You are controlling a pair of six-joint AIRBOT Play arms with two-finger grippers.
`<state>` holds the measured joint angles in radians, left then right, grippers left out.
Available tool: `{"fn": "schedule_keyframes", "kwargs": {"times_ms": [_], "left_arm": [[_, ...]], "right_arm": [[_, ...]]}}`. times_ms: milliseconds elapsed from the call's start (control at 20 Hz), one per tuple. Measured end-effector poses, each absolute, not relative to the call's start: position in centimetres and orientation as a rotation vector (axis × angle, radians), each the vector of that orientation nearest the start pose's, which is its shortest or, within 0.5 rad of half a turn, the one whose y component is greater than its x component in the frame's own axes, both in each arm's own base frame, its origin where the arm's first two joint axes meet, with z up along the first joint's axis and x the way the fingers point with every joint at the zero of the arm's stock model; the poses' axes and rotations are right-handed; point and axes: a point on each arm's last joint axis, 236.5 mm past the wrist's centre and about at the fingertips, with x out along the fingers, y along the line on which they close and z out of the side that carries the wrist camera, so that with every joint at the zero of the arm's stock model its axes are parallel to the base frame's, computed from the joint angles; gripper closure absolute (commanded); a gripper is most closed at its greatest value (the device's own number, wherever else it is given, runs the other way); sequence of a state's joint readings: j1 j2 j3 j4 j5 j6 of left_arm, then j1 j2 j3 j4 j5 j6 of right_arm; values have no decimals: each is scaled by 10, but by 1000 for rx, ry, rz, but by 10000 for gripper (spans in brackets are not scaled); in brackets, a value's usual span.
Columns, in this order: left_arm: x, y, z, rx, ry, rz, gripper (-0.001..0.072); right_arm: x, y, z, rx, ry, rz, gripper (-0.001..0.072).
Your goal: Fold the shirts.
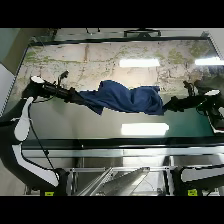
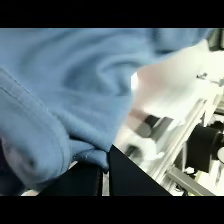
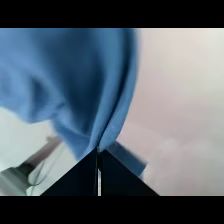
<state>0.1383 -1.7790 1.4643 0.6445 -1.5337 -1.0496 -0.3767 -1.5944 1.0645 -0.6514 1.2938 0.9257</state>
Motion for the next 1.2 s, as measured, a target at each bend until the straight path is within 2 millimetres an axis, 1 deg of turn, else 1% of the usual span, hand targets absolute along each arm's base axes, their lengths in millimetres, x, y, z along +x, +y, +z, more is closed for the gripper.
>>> {"fn": "schedule_keyframes", "kwargs": {"times_ms": [50, 150, 250, 300, 350, 450, 500, 600, 650, 700, 750, 800, 850, 900, 950, 1000, 1050, 1100, 1150, 1200], "left_arm": [[415, -132, 21, -581, 1330, -897, 705], [413, -130, 73, -581, 1211, -927, 705], [407, -125, 127, -571, 1079, -946, 704], [402, -123, 154, -564, 1014, -956, 704], [394, -121, 181, -557, 946, -968, 704], [374, -120, 233, -543, 820, -1001, 702], [362, -120, 259, -535, 755, -1015, 686], [337, -117, 305, -506, 624, -1024, 685], [324, -116, 326, -482, 555, -1022, 685], [312, -113, 344, -450, 493, -1012, 680], [301, -109, 361, -407, 427, -982, 679], [295, -105, 373, -371, 375, -949, 679], [293, -100, 382, -339, 333, -908, 679], [294, -95, 385, -316, 316, -871, 679], [299, -92, 382, -300, 319, -847, 679], [306, -91, 374, -295, 343, -840, 679], [316, -91, 361, -297, 386, -839, 679], [326, -93, 343, -303, 440, -846, 679], [337, -97, 323, -313, 498, -861, 679], [351, -103, 298, -330, 568, -873, 679]], "right_arm": [[393, 44, -25, 724, 1201, 590, 699], [403, 47, 36, 688, 1061, 645, 699], [406, 51, 109, 621, 888, 688, 699], [403, 53, 144, 578, 810, 702, 699], [398, 56, 182, 533, 719, 716, 699], [378, 64, 256, 441, 540, 732, 699], [366, 67, 288, 396, 455, 722, 699], [337, 71, 351, 288, 279, 681, 699], [321, 73, 377, 243, 201, 653, 700], [306, 75, 399, 199, 130, 622, 700], [294, 75, 416, 169, 72, 592, 700], [286, 76, 428, 147, 28, 567, 699], [282, 75, 435, 140, 3, 555, 700], [283, 74, 437, 139, -5, 549, 699], [287, 72, 436, 149, -1, 548, 699], [297, 69, 430, 169, 20, 556, 699], [311, 65, 420, 197, 54, 560, 699], [328, 61, 405, 226, 103, 569, 699], [349, 59, 382, 259, 169, 577, 698], [371, 58, 357, 290, 241, 585, 698]]}}
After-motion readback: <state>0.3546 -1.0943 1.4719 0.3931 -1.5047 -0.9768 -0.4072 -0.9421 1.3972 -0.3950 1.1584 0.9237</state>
